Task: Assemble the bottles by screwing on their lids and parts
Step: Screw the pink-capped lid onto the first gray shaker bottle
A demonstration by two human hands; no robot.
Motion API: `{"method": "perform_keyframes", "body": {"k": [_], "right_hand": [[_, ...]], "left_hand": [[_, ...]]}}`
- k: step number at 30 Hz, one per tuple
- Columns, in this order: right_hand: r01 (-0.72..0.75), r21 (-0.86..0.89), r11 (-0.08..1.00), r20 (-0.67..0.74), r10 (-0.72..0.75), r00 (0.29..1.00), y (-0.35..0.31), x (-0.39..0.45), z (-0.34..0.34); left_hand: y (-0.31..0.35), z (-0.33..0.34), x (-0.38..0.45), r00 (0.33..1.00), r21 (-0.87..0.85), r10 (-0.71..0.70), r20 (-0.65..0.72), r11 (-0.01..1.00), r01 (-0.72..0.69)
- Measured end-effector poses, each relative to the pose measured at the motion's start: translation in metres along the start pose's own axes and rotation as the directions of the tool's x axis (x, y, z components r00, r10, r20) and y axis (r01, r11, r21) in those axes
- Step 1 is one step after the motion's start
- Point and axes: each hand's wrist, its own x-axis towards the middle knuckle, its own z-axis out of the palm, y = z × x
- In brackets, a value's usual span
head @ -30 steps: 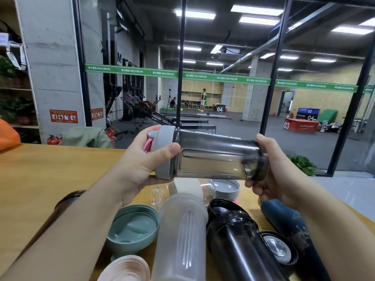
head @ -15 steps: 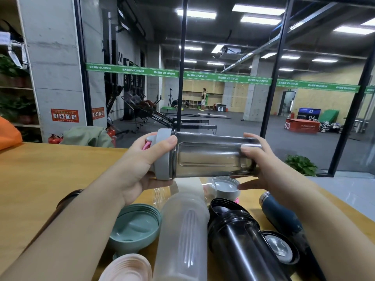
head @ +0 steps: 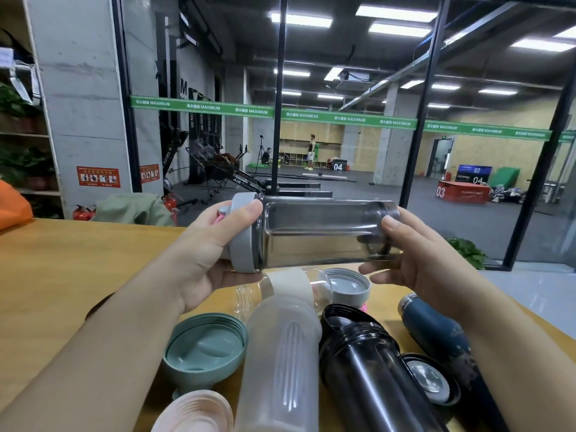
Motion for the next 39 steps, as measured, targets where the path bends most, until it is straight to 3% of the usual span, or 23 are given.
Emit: {"method": "perform_keyframes", "body": {"k": [7,11,20,26,32,39], "right_hand": [[-0.21,-0.072,0.975,-0.119,0.201,0.972,0.005,0.004,0.004],[-0.224,-0.028,0.974,-0.099,0.221,0.97,0.003,0.004,0.006],[-0.018,0.107,0.994,0.028,0.015,0.999,0.0,0.002,0.006],[0.02,0.26,0.965,0.132,-0.056,0.99,0.0,-0.001,-0.001],[0.049,0.103,0.993,0.104,-0.06,0.993,-0.001,-0.004,-0.005],[-0.003,-0.148,0.989,-0.051,-0.004,0.999,-0.008,-0.006,0.001]], "left_hand": [[0.0,-0.002,0.002,0.992,0.062,0.122,0.03,0.99,-0.124],[0.0,-0.001,0.002,0.987,0.051,0.152,0.055,0.987,-0.154],[-0.002,-0.001,0.004,0.988,0.02,0.145,0.045,0.989,-0.146],[0.0,-0.007,0.005,0.988,0.002,0.142,0.062,0.99,-0.143],[-0.002,-0.009,0.007,0.99,-0.014,0.128,0.065,0.992,-0.127],[-0.003,-0.012,0.006,0.993,-0.022,0.095,0.067,0.995,-0.094]]}}
